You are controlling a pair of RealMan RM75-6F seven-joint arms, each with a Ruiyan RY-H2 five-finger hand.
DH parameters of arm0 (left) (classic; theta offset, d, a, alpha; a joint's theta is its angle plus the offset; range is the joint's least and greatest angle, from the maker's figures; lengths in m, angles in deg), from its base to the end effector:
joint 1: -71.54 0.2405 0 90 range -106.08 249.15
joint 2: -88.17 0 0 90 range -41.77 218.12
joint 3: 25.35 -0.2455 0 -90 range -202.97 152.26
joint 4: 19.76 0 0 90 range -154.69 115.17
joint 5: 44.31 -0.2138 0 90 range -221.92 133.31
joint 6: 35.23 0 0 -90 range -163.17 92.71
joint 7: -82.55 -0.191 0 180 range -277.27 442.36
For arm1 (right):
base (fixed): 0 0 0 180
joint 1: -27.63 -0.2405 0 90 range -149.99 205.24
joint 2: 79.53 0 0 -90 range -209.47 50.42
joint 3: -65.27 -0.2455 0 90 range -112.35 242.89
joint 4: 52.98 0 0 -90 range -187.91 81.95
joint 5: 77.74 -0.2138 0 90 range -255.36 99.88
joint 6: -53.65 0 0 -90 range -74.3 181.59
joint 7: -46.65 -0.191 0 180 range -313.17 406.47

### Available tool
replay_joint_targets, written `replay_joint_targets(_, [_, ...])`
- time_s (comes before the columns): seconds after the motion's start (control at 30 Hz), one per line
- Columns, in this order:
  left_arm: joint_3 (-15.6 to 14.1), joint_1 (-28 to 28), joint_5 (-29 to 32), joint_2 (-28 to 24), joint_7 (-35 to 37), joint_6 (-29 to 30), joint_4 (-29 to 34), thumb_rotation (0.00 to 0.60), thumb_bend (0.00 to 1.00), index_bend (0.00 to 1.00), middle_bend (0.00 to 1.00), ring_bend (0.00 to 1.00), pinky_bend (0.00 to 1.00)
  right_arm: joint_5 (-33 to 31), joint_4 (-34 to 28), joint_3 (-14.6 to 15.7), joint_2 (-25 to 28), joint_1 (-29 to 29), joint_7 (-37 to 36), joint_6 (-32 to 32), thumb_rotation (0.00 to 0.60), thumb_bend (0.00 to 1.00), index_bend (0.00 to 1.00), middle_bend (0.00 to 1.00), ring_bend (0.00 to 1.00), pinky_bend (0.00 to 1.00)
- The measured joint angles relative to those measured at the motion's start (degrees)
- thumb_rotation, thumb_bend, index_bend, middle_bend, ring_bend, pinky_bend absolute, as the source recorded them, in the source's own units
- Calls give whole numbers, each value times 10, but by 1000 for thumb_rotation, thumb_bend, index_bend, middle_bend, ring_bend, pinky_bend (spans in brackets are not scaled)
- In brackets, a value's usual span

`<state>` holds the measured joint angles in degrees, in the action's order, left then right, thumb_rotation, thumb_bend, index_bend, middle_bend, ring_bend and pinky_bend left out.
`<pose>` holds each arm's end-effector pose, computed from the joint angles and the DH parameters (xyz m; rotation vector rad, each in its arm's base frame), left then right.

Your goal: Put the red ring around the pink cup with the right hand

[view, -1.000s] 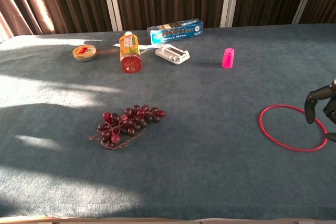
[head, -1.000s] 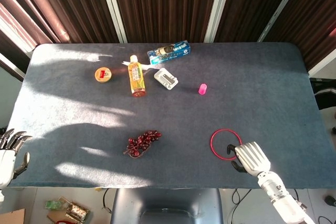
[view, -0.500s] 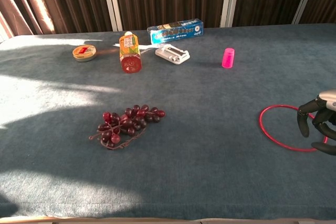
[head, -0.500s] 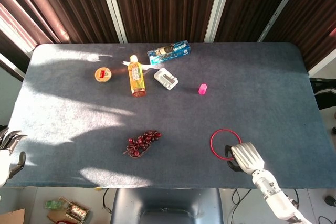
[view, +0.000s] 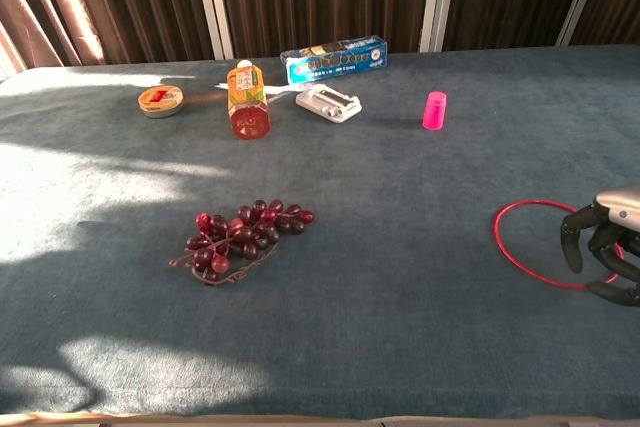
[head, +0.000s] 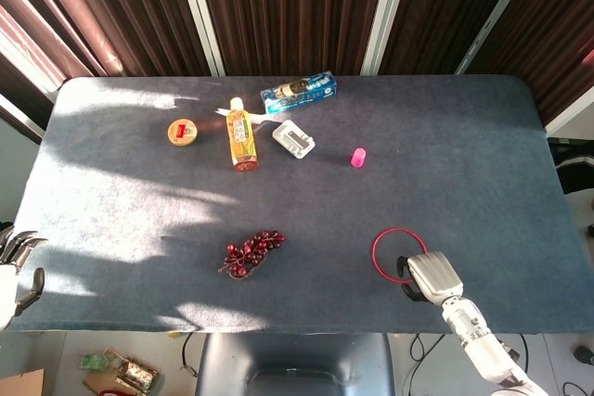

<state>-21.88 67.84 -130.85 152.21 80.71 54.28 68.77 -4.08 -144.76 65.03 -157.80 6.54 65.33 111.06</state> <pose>-0.3112 0.2239 0.1728 -1.3583 -0.7685 -0.8766 -0.2608 -0.2675 -0.0130 1.8426 -1.0911 0.6262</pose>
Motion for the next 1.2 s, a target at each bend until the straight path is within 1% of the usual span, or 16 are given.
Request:
replay_joint_targets(0.2, [0,0,0,-1,2,0,0,600,516,297,217,103,229,-11,15,0,-10,-5,2,-6,600,448,633,895,1000,1000])
replay_joint_targets(0.87, [0,0,-2,-2,5,-2,0,600,517,298,225,110,230,-26,35,3,-24,-10,7,-5,600,448,639,895,1000,1000])
replay_joint_targets(1.2, [-1,-1,-2,-2,5,-4,1,600,518,298,227,112,229,-27,39,5,-27,-10,7,0,600,463,663,896,1000,1000])
